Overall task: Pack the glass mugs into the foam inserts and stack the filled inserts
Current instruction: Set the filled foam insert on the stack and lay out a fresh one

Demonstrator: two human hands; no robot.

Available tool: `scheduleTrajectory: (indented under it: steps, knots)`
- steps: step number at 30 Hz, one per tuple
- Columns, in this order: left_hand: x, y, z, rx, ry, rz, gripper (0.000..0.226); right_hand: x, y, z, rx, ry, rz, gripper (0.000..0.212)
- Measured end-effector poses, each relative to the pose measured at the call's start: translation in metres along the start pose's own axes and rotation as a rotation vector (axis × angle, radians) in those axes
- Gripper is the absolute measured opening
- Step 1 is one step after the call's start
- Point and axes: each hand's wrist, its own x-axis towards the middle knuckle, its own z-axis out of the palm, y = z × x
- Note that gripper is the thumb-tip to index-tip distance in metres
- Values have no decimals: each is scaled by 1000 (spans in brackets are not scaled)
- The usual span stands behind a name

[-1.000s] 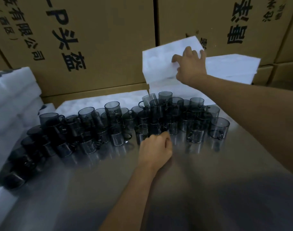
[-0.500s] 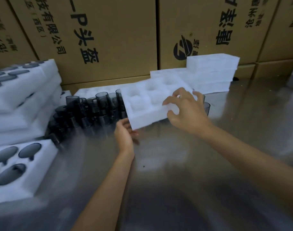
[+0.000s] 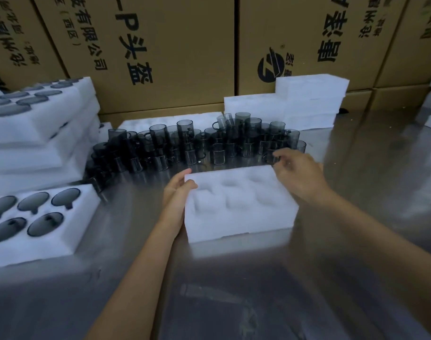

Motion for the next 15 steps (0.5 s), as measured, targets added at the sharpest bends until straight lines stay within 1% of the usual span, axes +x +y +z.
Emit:
scheduleTrajectory:
  steps: [2,3,6,9,10,12,15]
  knots:
    - [2,0,0,7,6,9,36,29,14,6,-61,-93,100,46]
    - [3,0,0,9,9,11,35,42,20,10,-53,-135,143,48]
    - [9,-4,1,2,-4,14,34,76,28,30,61,-194,220,50]
    - [15,-9,3,20,-37,36,34,102,29,49,151,-145,255,47]
    - [17,-10,4,29,-44,47,33,110,29,55,167,-123,268,43]
    - [19,-11,5,34,-61,55,32,123,31,62,139,-84,303,20]
    - [22,-10,7,11,-63,33,26,129,32,66,77,-49,320,29]
